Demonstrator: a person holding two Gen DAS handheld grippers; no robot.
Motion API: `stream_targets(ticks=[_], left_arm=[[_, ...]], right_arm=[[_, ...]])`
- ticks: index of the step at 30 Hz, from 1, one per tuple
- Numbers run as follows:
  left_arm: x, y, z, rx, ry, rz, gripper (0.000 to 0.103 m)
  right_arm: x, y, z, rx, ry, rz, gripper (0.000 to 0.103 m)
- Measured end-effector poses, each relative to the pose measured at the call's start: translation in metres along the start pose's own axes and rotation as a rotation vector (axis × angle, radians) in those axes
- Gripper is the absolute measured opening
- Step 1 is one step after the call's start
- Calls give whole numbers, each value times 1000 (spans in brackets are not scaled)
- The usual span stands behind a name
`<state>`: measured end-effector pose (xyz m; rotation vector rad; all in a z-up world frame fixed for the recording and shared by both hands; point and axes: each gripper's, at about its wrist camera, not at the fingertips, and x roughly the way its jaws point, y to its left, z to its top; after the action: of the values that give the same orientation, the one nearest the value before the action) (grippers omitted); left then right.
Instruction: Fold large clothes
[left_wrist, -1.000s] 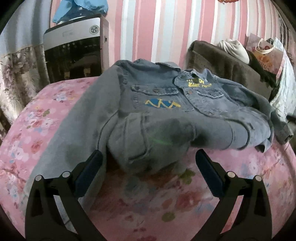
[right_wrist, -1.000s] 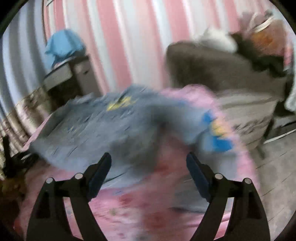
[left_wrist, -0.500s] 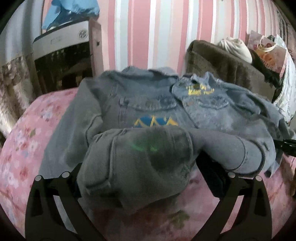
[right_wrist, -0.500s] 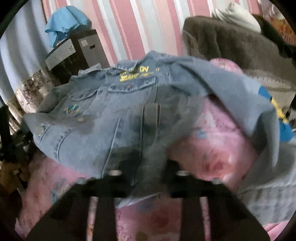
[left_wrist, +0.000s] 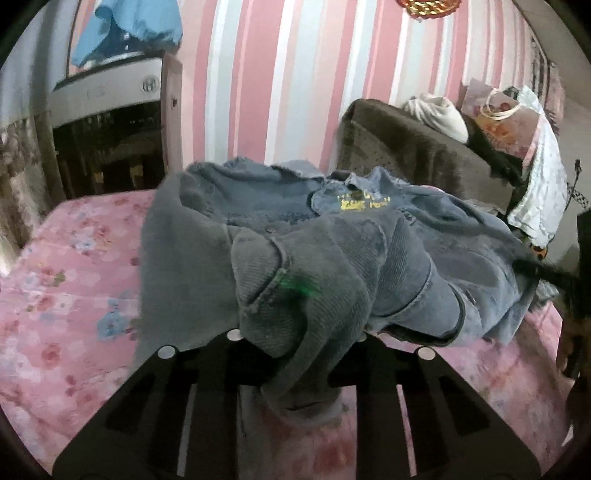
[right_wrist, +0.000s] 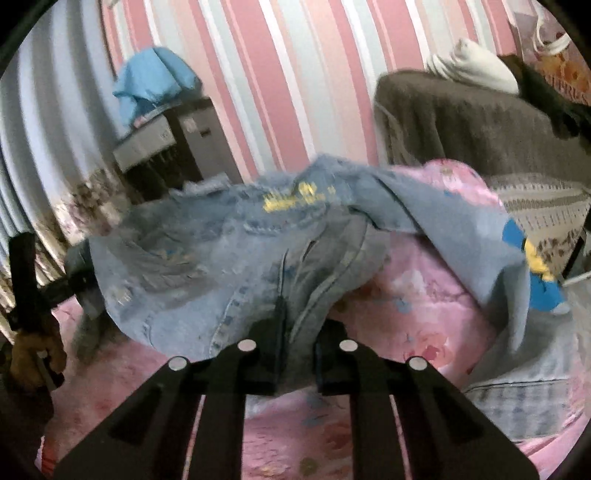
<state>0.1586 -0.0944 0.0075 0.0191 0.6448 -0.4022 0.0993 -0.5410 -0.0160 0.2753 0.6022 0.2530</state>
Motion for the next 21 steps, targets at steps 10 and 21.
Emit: stream_targets(ticks=[10, 21], left_arm=[[-89, 9, 34, 68, 21, -28, 48], [-70, 4, -44, 92, 124, 59, 99]], right_arm=[[-54, -5, 46, 21, -95, 63, 16], [-42, -25, -44, 1, 102, -82, 77]])
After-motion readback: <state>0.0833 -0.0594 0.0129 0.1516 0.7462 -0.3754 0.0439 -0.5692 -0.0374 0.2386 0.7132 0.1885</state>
